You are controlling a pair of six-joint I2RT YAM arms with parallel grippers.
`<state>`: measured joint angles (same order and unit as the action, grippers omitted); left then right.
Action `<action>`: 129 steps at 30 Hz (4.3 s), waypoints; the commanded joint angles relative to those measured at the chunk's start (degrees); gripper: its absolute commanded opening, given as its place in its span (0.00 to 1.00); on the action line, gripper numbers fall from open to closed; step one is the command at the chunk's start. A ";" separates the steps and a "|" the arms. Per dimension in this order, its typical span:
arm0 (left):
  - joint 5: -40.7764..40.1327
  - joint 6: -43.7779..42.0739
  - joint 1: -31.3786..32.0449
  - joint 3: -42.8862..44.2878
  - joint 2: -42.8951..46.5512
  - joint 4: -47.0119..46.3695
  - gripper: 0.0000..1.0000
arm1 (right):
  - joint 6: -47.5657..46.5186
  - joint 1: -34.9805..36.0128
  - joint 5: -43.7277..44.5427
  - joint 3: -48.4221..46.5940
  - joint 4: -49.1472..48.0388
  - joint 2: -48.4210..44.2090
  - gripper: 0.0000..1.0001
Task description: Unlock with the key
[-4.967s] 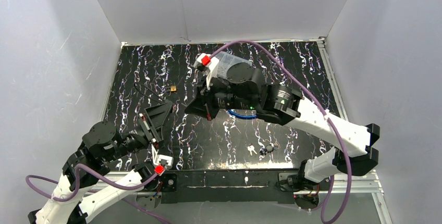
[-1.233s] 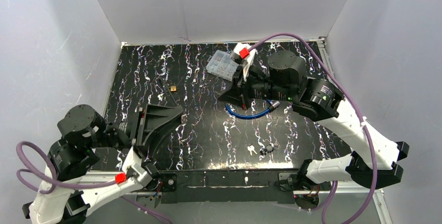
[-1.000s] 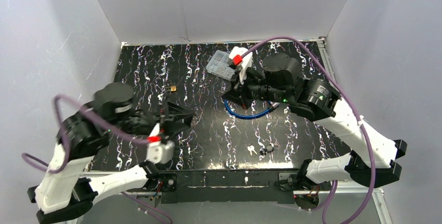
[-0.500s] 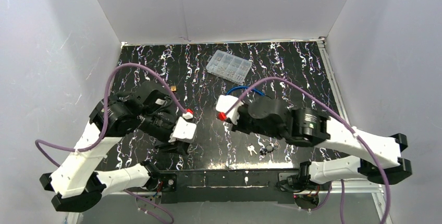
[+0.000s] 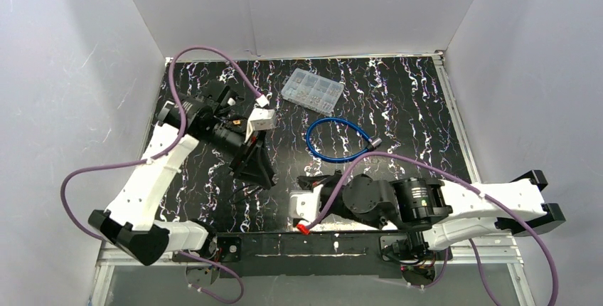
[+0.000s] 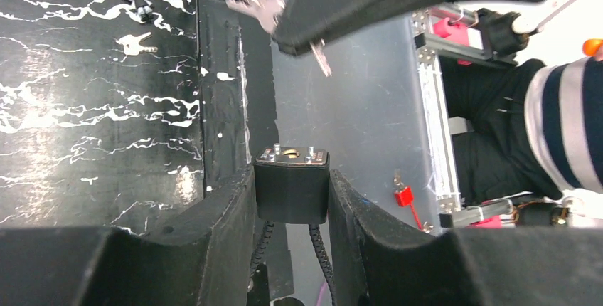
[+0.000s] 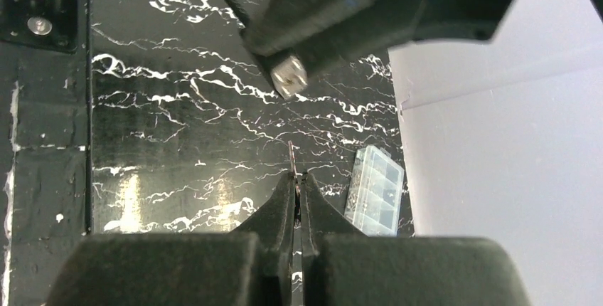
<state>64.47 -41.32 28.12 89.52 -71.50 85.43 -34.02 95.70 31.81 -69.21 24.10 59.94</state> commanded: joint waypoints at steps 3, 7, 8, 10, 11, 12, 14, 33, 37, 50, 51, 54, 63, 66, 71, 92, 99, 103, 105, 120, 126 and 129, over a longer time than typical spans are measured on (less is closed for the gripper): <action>6.92 0.64 -0.24 2.33 -2.24 11.27 0.00 | -1.87 0.64 -4.89 -8.84 7.42 4.02 0.01; 5.97 -0.38 0.47 2.51 -1.32 11.15 0.00 | -0.72 0.63 -8.05 -13.11 15.69 7.04 0.01; 5.30 -0.28 1.07 2.55 -1.13 11.16 0.00 | -0.73 0.55 -8.67 -13.64 16.64 7.30 0.01; 3.91 -0.05 2.41 2.46 -0.70 11.16 0.00 | -0.97 0.47 -9.98 -15.05 18.79 8.16 0.01; 3.54 0.09 3.13 2.34 -0.49 11.19 0.00 | -1.23 0.39 -10.32 -16.01 20.12 8.83 0.01; 3.40 0.36 3.82 2.27 -0.33 11.17 0.00 | -1.84 0.28 -10.44 -16.68 21.40 9.40 0.01; 3.47 1.25 4.78 2.42 -0.35 11.16 0.00 | -2.88 0.23 -10.49 -16.53 21.26 9.30 0.01; -6.08 6.45 9.84 0.12 -0.77 10.11 0.00 | -7.99 -1.02 -5.95 -16.90 20.07 12.26 0.01; -7.93 10.43 9.85 -0.21 -0.40 6.51 0.00 | -8.11 -1.13 -6.09 -17.71 19.55 13.12 0.01; -7.77 11.97 9.75 0.56 -1.15 5.50 0.00 | -8.14 -1.81 -6.16 -18.76 15.89 16.01 0.01; -8.04 11.97 9.75 0.84 -1.33 5.49 0.00 | -8.02 -1.83 -6.36 -18.89 15.75 16.18 0.01; -8.55 12.56 9.74 1.05 -1.02 4.42 0.00 | -7.60 -1.81 -6.91 -18.71 15.41 16.35 0.01; -8.73 14.10 9.68 1.32 -1.75 3.24 0.00 | -7.24 -1.99 -7.10 -18.46 14.64 16.95 0.01; -8.73 14.14 9.63 1.83 -1.75 3.19 0.00 | -6.73 -2.09 -7.28 -18.20 14.26 17.13 0.01; -8.62 14.28 9.67 2.79 -1.75 3.04 0.00 | -6.77 -2.27 -7.28 -17.52 13.55 17.31 0.01; -11.82 19.13 7.38 4.68 -2.96 -0.37 0.00 | -6.56 -1.70 -7.11 -16.22 12.30 18.19 0.01; -13.67 22.37 6.51 3.59 -2.21 -4.50 0.00 | -6.11 -1.72 -6.60 -16.28 11.15 18.71 0.01; -11.45 21.65 6.51 3.37 -2.26 -3.23 0.00 | -6.45 -1.79 -5.90 -16.48 9.68 19.18 0.01; -10.43 20.61 6.51 3.19 -2.00 -2.42 0.00 | -6.77 -1.97 -5.08 -16.49 9.38 19.25 0.01; -11.22 18.19 6.51 3.65 -2.68 -1.85 0.00 | -6.15 -2.49 -6.76 -16.76 9.56 17.58 0.01; -12.98 19.64 6.42 5.50 -4.21 -4.55 0.00 | -4.69 -1.63 -8.77 -16.27 9.47 17.74 0.01; -13.56 19.61 6.35 5.43 -5.32 -4.57 0.00 | -4.81 -1.20 -8.58 -15.56 8.84 17.46 0.01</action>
<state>49.71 -22.04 34.68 92.71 -75.31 84.49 -40.25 93.01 27.38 -84.86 38.46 78.72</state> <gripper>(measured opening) 0.341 0.035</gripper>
